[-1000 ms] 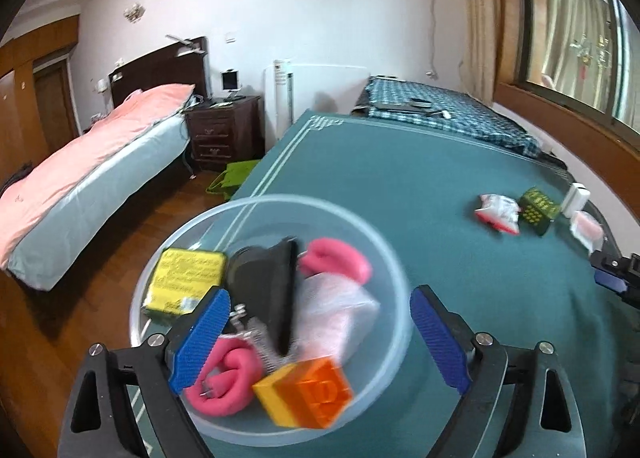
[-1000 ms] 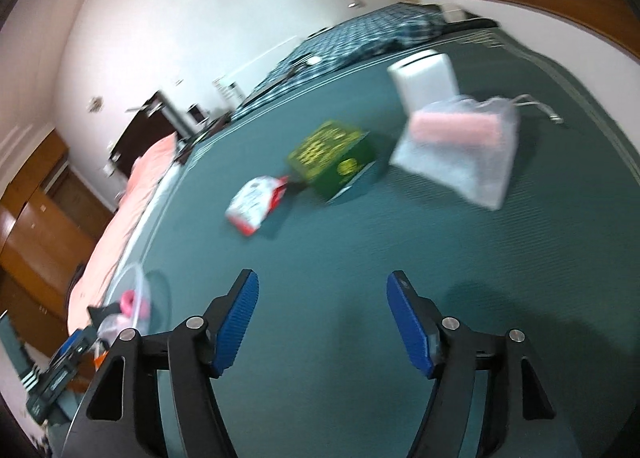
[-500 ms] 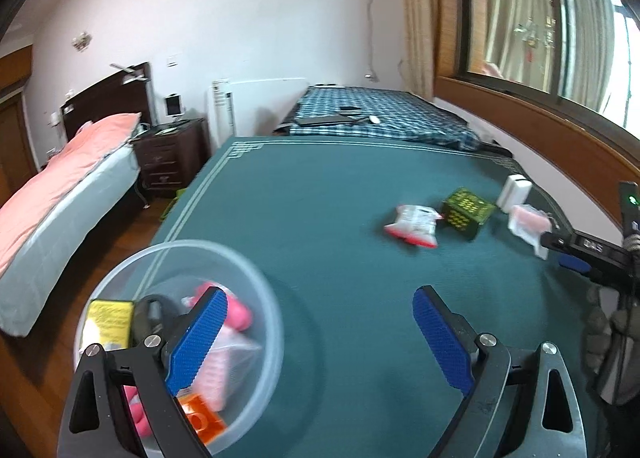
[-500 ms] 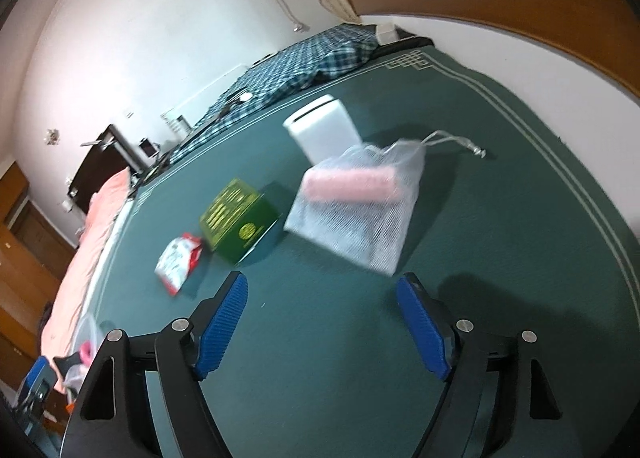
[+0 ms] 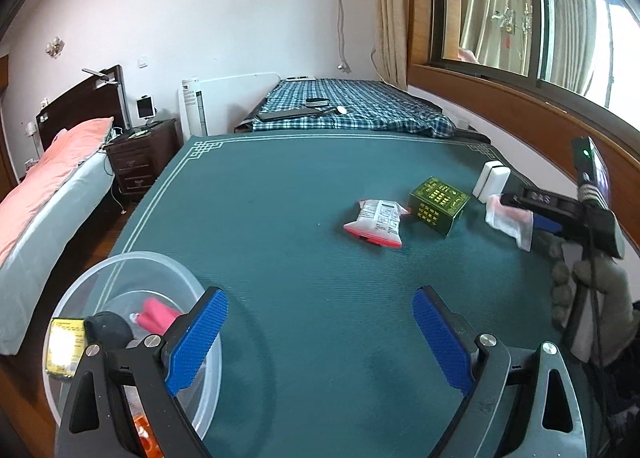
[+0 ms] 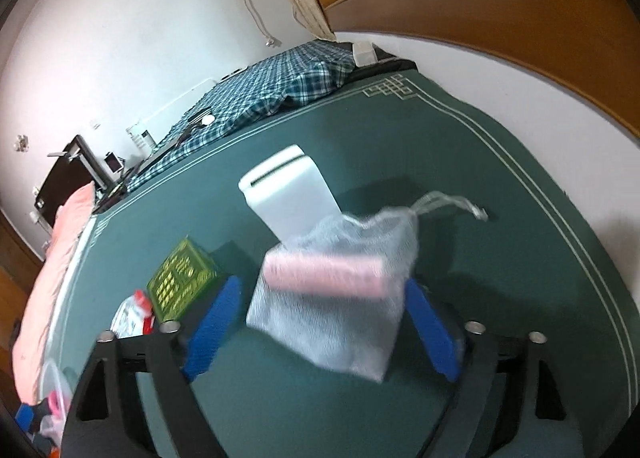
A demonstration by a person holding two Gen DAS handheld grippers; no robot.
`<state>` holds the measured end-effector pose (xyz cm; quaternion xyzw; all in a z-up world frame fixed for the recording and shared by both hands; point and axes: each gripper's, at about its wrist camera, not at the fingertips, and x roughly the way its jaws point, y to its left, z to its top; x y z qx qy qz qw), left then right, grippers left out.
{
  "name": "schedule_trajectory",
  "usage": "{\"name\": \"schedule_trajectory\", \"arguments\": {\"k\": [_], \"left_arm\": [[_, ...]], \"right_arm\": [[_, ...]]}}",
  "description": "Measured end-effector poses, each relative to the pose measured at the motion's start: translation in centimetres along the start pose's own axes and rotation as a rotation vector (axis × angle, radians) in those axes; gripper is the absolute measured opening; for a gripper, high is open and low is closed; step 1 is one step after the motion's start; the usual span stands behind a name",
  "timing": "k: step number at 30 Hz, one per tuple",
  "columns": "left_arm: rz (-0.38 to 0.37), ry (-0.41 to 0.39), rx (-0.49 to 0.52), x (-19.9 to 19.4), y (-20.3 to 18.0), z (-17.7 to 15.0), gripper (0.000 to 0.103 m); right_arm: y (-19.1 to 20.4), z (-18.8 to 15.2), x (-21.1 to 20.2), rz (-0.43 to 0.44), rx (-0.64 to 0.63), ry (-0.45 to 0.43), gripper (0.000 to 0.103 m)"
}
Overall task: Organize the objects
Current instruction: 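Move the right tool to the mesh bag with pink roll and grasp it, then grasp the white-red snack packet with the left tool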
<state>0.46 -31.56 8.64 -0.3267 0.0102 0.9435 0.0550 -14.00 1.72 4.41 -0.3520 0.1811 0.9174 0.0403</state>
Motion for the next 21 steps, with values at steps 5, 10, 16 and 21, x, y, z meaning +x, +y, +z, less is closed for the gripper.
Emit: {"name": "schedule_trajectory", "arguments": {"k": [5,10,16,21], "left_arm": [[-0.012,0.015,0.009,1.1,-0.4,0.1,0.096],[-0.02,0.03,0.008,2.3,-0.8,0.4,0.096],[-0.033,0.05,0.015,4.0,-1.7,0.9,0.096],[-0.041,0.057,0.021,5.7,-2.7,1.7,0.096]], "right_arm": [[1.5,0.6,1.9,-0.08,-0.055,-0.004,0.091],[1.2,0.2,2.9,-0.132,-0.072,0.007,0.089],[0.7,0.0,2.5,-0.116,-0.098,0.002,0.073],[0.3,-0.6,1.8,-0.078,-0.113,0.007,0.072]]}}
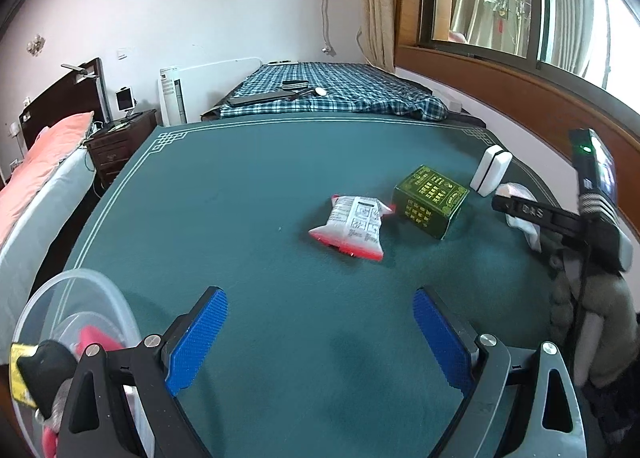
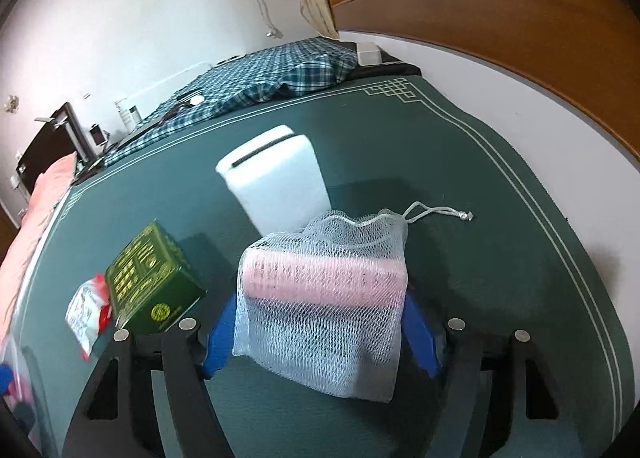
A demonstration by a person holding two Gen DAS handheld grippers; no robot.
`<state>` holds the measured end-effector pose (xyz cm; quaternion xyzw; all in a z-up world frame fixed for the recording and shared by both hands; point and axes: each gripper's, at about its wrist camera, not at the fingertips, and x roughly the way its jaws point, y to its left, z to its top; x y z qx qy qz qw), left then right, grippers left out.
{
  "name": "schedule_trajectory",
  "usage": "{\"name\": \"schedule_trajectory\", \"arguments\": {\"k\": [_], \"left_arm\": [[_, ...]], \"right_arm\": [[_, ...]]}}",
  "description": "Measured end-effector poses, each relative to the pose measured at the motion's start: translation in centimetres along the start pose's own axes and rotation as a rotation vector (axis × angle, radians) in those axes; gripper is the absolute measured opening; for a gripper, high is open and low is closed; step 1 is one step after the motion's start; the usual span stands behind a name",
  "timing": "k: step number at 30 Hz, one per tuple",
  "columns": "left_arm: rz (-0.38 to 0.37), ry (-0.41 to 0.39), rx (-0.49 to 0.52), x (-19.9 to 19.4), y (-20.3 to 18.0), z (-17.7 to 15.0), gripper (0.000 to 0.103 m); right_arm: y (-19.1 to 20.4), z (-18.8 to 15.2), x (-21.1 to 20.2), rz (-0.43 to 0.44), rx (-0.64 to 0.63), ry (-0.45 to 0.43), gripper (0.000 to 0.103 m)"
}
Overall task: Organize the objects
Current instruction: 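Grasp the white-red snack packet with the left tool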
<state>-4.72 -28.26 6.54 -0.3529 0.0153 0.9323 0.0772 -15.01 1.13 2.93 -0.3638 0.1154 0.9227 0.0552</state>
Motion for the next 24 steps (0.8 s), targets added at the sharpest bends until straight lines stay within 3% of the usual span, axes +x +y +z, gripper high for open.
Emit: {"name": "schedule_trajectory", "arguments": {"k": [12,24], "left_arm": [[-0.021,0.042,-0.004,6.1,-1.5,2.9,0.096],[-0.026,0.103,0.04,10.4,-2.8,4.5,0.079]], "right_arm": [[-0.8,-1.7,-1.4,0.055,-0.009,-0.005,0.073],[-1.1,-1.7,-1.5,0.077,0.011,-0.008,0.073]]}}
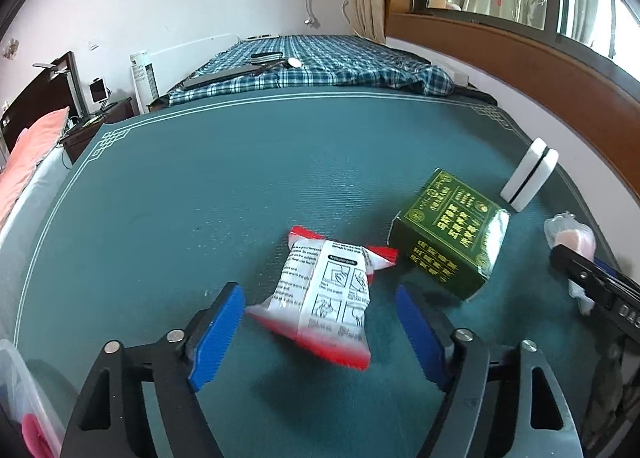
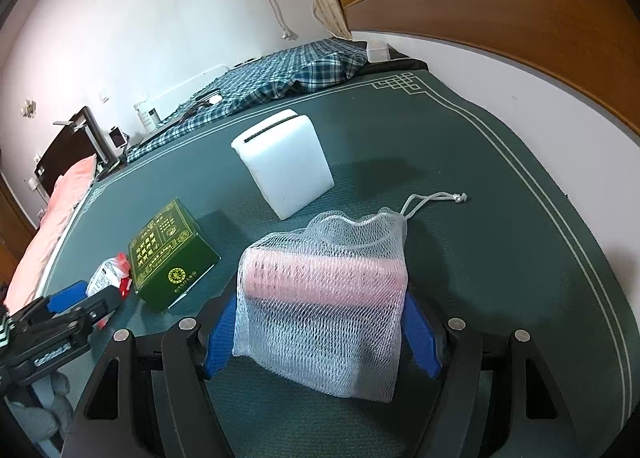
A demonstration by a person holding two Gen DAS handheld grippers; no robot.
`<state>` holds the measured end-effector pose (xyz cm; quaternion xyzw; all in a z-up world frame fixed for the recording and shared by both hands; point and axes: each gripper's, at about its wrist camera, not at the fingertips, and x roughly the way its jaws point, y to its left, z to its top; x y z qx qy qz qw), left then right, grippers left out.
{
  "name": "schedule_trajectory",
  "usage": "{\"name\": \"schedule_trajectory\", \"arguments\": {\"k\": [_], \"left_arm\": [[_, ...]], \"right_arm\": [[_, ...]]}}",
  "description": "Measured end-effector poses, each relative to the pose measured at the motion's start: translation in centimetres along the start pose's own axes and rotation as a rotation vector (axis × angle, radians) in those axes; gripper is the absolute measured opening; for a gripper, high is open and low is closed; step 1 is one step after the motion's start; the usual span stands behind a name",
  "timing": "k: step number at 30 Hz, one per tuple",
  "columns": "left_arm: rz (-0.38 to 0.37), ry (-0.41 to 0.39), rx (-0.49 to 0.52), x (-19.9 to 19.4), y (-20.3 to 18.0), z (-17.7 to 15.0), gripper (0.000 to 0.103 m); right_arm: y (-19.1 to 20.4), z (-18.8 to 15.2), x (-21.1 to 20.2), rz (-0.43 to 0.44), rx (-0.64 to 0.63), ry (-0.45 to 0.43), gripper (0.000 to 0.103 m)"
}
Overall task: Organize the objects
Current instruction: 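Grasp the white-red snack packet with the left tool, then carry the snack packet with the left tool while the right tool carries the mesh bag to the basin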
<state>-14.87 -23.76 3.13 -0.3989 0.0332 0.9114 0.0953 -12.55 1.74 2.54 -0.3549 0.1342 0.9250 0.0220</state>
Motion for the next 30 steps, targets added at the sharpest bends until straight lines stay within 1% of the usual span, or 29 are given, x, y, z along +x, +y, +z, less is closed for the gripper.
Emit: {"name": "schedule_trajectory", "arguments": {"k": [6,8,13,14,23,30], "left_arm": [[-0.001,0.014,0.011,1.0,0.1,0.3,0.074],[-0.001,0.012,0.016,1.0,0.0,0.3,0.07],[0.002,0.002,0.024,0.8,-0.2,0.1,0.064],[0.003,-0.001,0.026,0.7,-0.2,0.1,0.06],[0.003,-0.009,0.018,-0.6,-0.4,-1.0,0.06],[0.024,-0.037,0.023,-2.9,-0.8,-2.0,0.06]], "right_arm": [[0.0,0.0,0.0,0.0,0.0,0.0,0.073],[0.0,0.0,0.0,0.001,0.001,0.0,0.073],[-0.1,0.0,0.0,0.0,0.0,0.0,0.073],[-0.1,0.0,0.0,0.0,0.0,0.0,0.073],[-0.1,0.0,0.0,0.003,0.0,-0.002,0.073],[-0.1,0.0,-0.1,0.006,0.002,-0.003,0.073]]}}
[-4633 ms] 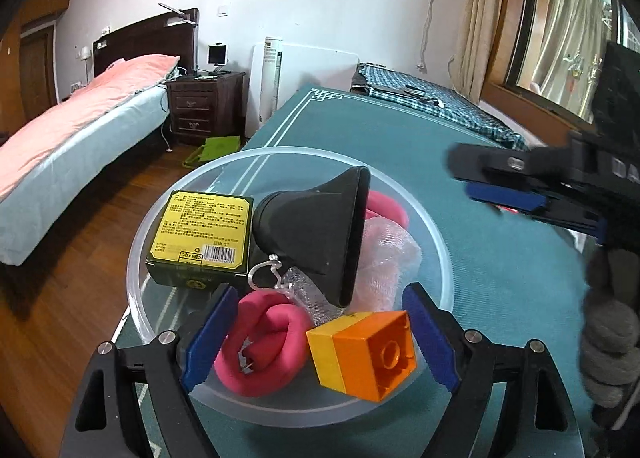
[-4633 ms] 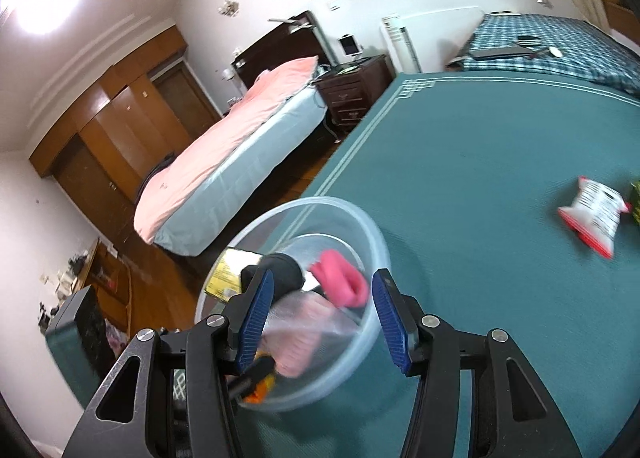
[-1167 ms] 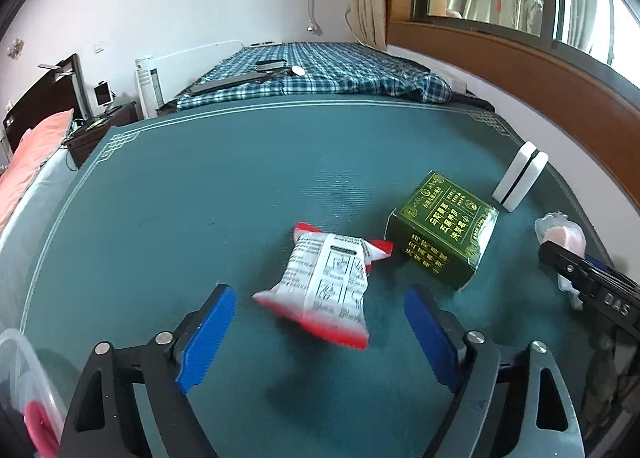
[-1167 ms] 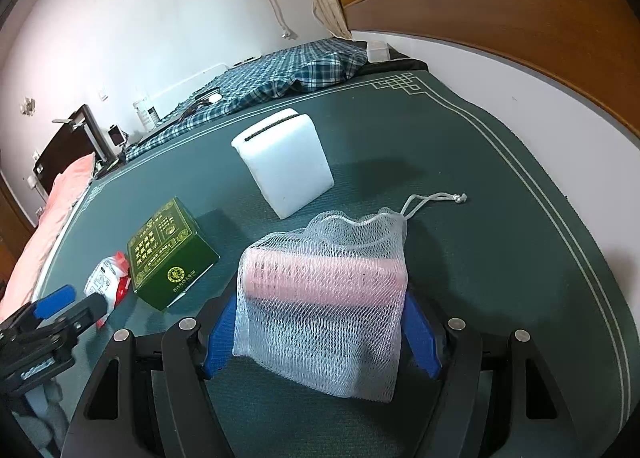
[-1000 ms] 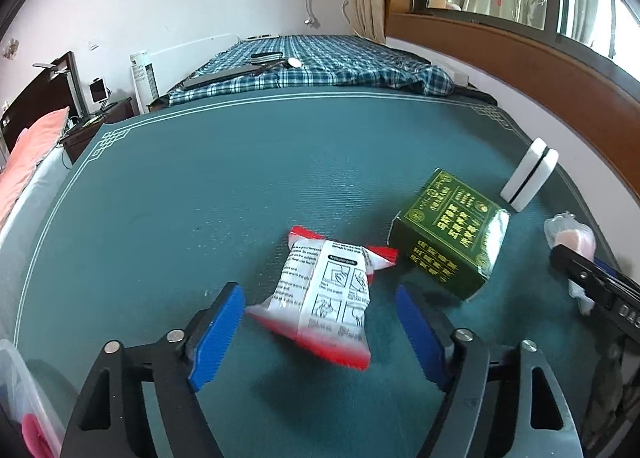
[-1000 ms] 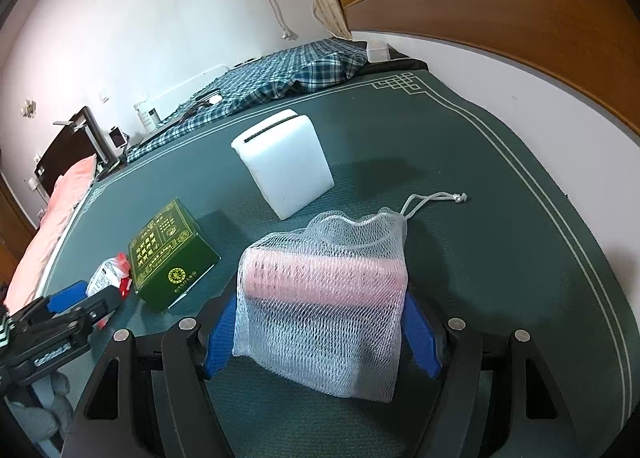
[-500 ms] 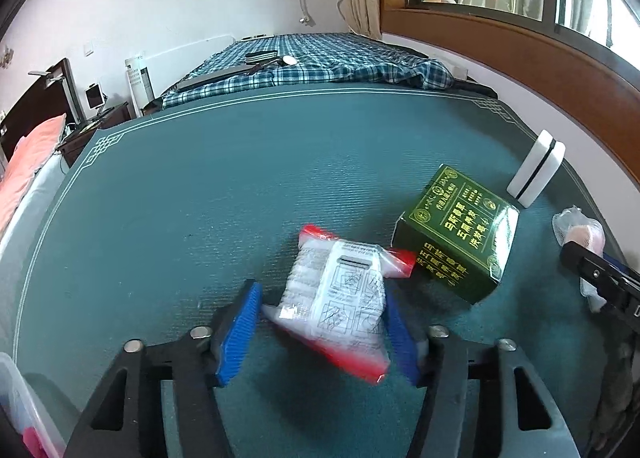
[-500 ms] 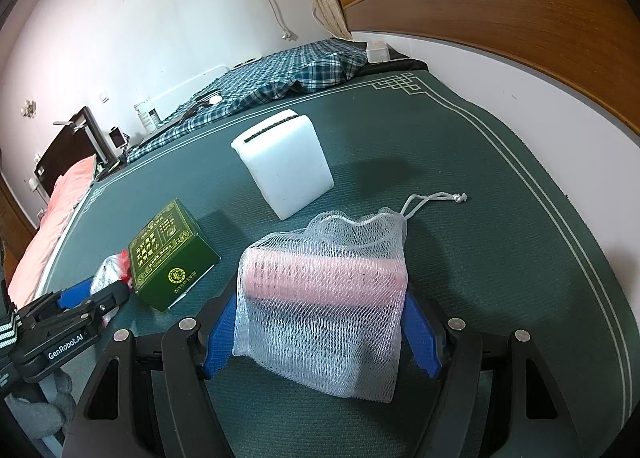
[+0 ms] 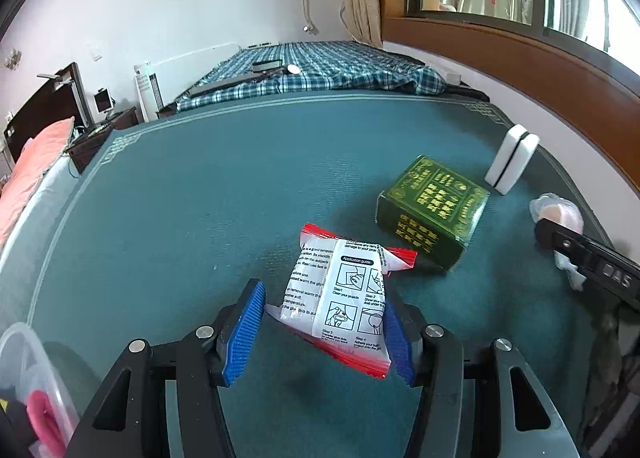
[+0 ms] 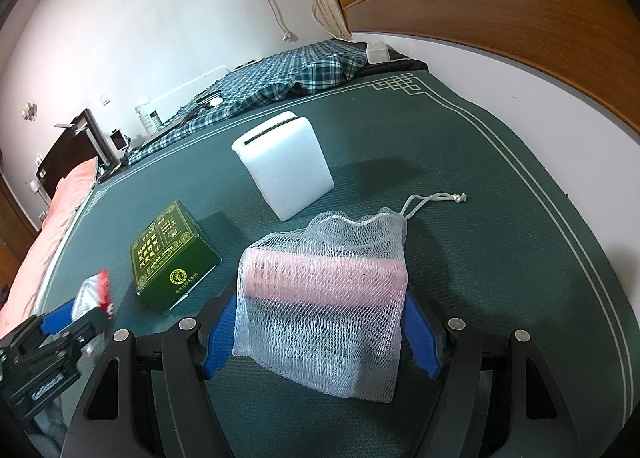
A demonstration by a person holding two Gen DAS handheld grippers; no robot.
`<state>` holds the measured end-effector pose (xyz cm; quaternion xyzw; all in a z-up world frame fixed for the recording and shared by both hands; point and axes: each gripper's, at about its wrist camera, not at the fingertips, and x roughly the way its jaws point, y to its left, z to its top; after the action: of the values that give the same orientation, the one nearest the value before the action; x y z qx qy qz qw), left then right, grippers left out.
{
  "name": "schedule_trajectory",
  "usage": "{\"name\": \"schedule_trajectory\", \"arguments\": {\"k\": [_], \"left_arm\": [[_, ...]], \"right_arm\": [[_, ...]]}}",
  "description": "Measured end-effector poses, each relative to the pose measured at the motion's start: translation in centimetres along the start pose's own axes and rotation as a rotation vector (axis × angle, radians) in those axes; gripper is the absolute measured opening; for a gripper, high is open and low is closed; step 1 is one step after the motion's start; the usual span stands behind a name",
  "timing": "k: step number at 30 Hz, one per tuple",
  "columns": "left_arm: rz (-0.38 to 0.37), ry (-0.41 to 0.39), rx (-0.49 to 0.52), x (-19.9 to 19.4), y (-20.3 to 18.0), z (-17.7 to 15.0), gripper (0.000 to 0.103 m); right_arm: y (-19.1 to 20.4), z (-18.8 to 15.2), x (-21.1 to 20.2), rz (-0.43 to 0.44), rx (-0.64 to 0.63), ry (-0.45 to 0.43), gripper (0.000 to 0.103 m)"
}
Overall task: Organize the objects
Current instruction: 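Carry the snack packet with the left tool while the right tool carries the mesh bag to the basin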
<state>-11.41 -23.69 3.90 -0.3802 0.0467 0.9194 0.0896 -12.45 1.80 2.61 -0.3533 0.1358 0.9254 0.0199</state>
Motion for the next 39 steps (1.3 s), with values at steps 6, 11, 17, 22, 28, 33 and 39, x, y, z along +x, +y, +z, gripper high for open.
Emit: {"name": "schedule_trajectory", "arguments": {"k": [6,11,17,22,28,33,39], "left_arm": [[0.007,-0.027,-0.016,-2.5,0.3,-0.6,0.06],[0.013,-0.046,-0.035,-4.3,1.0,-1.0,0.06],[0.013,-0.058,-0.053,-5.9,1.6,-2.0,0.06],[0.003,-0.06,-0.06,-6.9,1.8,-2.7,0.06],[0.012,-0.08,-0.083,-8.6,3.1,-3.5,0.06],[0.035,-0.107,-0.115,-10.4,5.2,-4.2,0.06],[0.073,-0.139,-0.151,-13.0,8.4,-5.2,0.06]], "right_arm": [[-0.1,0.1,-0.1,-0.003,0.003,-0.001,0.073],[-0.1,-0.1,-0.5,-0.01,0.008,-0.003,0.073],[0.1,-1.0,-1.2,-0.02,0.006,-0.005,0.073],[0.4,-2.4,-2.3,-0.017,-0.005,0.003,0.073],[1.5,-4.2,-3.4,-0.01,-0.037,0.02,0.073],[2.3,-5.5,-4.3,-0.008,-0.051,0.028,0.073],[3.6,-7.0,-5.4,0.022,-0.059,0.047,0.073]]}}
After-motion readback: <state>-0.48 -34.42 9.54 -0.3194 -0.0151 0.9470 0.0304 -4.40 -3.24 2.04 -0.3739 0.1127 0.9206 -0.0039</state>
